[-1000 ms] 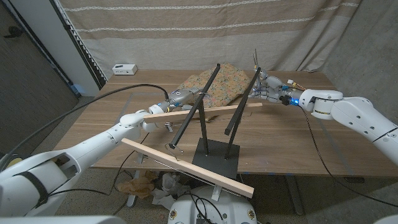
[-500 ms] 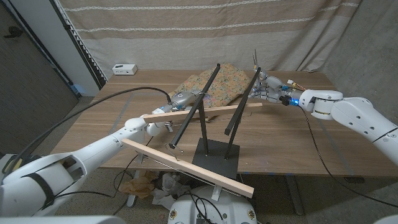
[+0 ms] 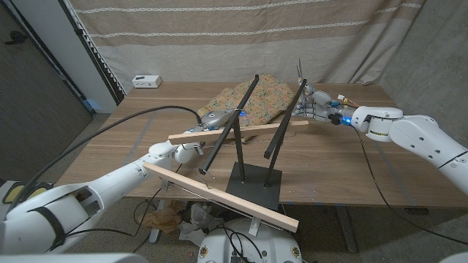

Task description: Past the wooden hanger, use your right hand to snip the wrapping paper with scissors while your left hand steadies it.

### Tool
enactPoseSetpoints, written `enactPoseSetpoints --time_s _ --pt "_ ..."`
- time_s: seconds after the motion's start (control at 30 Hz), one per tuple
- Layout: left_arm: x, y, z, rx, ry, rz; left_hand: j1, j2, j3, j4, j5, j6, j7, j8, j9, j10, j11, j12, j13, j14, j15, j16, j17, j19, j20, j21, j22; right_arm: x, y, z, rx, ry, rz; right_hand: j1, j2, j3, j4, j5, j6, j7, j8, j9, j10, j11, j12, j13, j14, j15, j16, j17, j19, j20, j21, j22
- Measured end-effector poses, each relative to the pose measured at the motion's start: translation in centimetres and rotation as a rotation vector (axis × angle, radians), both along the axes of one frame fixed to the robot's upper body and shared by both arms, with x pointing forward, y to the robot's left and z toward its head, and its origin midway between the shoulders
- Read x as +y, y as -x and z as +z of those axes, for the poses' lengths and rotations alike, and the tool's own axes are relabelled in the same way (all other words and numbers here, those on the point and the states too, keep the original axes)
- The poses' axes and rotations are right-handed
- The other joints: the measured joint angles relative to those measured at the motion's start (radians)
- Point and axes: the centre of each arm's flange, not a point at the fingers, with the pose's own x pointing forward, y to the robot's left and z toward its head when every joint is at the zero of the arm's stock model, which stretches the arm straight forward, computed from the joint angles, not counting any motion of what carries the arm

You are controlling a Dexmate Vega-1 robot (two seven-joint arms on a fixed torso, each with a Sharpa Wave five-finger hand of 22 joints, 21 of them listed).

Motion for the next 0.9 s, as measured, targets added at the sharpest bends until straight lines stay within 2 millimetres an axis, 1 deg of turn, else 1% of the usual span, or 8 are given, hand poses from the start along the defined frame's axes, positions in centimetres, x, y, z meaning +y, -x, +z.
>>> enactPoseSetpoints --time_s 0.13,0.2,0.37,0.57,0.63,0.7,0.83,0.9 --pt "-0.04 -0.08 -0.19 0.004 0.004 0.001 0.002 0.012 0.003 0.003 0.005 0.010 0.003 0.002 0.000 0.004 -0.004 0.000 0.000 0.000 0.000 0.000 0.000 0.000 0.000 0.000 0.000 0.00 0.00 0.00 0.000 0.000 0.000 0.000 0.000 0.000 0.000 0.000 0.000 0.000 0.000 0.000 0.000 0.000 0.000 -0.001 0.000 0.000 0.004 -0.005 0.000 0.000 0.000 0.000" --pt "-0.13 -0.12 -0.31 0.007 0.004 0.000 -0.003 0.021 0.004 0.004 0.005 0.015 -0.002 0.002 0.000 0.007 -0.007 0.000 0.000 0.000 0.000 0.000 0.000 0.000 0.000 0.000 0.000 0.00 0.00 0.00 0.000 0.000 0.000 0.000 0.000 0.000 0.000 0.000 0.000 0.000 0.001 0.000 0.000 0.000 0.000 -0.001 0.000 0.000 0.004 -0.005 0.000 0.000 0.000 0.000" --pt "-0.07 -0.28 -0.47 0.013 0.022 0.003 0.001 0.025 0.007 0.007 0.008 0.029 0.001 0.002 0.000 0.009 -0.009 0.000 0.000 0.000 0.000 0.000 0.000 0.000 0.000 0.000 -0.005 0.00 -0.03 0.16 -0.001 0.001 -0.001 0.000 0.000 0.000 0.000 0.000 0.000 0.000 0.001 0.000 0.000 0.000 0.000 -0.009 -0.001 -0.001 0.008 -0.009 0.000 0.000 0.000 0.000" --pt "-0.12 -0.42 -0.70 0.020 0.037 0.002 -0.006 0.048 0.008 0.016 0.011 0.093 0.000 0.016 -0.001 0.020 -0.009 0.000 -0.001 0.005 0.005 0.000 0.000 0.000 0.000 0.000 -0.005 0.03 -0.13 0.11 0.002 0.000 0.000 0.000 0.000 -0.004 -0.004 0.000 0.000 0.000 0.001 -0.003 0.002 0.002 0.000 0.000 -0.001 -0.001 0.008 -0.007 0.000 0.000 0.000 0.000" --pt "-0.08 -0.41 -0.65 0.019 0.042 0.002 -0.009 0.064 0.013 0.021 0.011 0.115 0.000 0.020 -0.002 0.024 -0.013 0.000 -0.002 0.007 0.004 0.000 0.000 0.000 0.000 0.000 -0.005 0.03 -0.15 0.14 0.002 0.000 0.000 0.000 0.000 -0.004 -0.004 0.000 0.000 0.000 0.001 -0.003 0.002 0.002 0.000 0.000 -0.001 -0.001 0.008 -0.009 0.000 0.000 0.000 0.000" --pt "-0.17 -0.51 -0.81 0.022 0.047 0.003 -0.019 0.098 0.017 0.038 0.002 0.136 -0.001 0.020 -0.003 0.034 -0.013 0.000 -0.002 0.015 0.000 0.000 0.000 0.002 0.002 0.000 -0.003 0.04 -0.18 0.14 0.003 -0.001 0.000 0.000 0.000 -0.004 -0.004 0.000 0.000 0.000 0.002 -0.003 0.002 0.002 0.000 -0.001 -0.001 -0.001 0.008 -0.009 0.000 0.000 0.000 0.000" --pt "-0.37 -0.62 -1.01 0.027 0.056 0.002 -0.034 0.167 0.051 0.073 -0.025 0.154 -0.003 0.016 -0.003 0.040 -0.017 0.000 -0.002 0.020 0.005 0.000 0.000 0.002 0.002 0.000 -0.002 0.05 -0.22 0.10 0.005 -0.001 0.000 -0.006 0.006 -0.004 -0.004 0.000 0.000 0.000 0.002 -0.004 0.003 0.002 0.000 0.001 -0.001 -0.001 0.015 -0.009 0.000 0.000 0.000 0.000" --pt "-0.33 -0.63 -0.97 0.028 0.063 0.002 -0.037 0.179 0.073 0.094 -0.036 0.158 -0.002 0.011 -0.003 0.051 -0.016 0.000 -0.002 0.023 0.002 0.000 0.001 0.003 0.003 0.000 0.003 0.04 -0.24 0.09 0.005 -0.001 0.000 -0.006 0.006 -0.004 -0.004 0.000 0.000 0.000 0.002 -0.007 0.003 0.002 0.000 -0.003 -0.001 -0.001 0.019 -0.009 0.000 0.000 0.000 0.000"
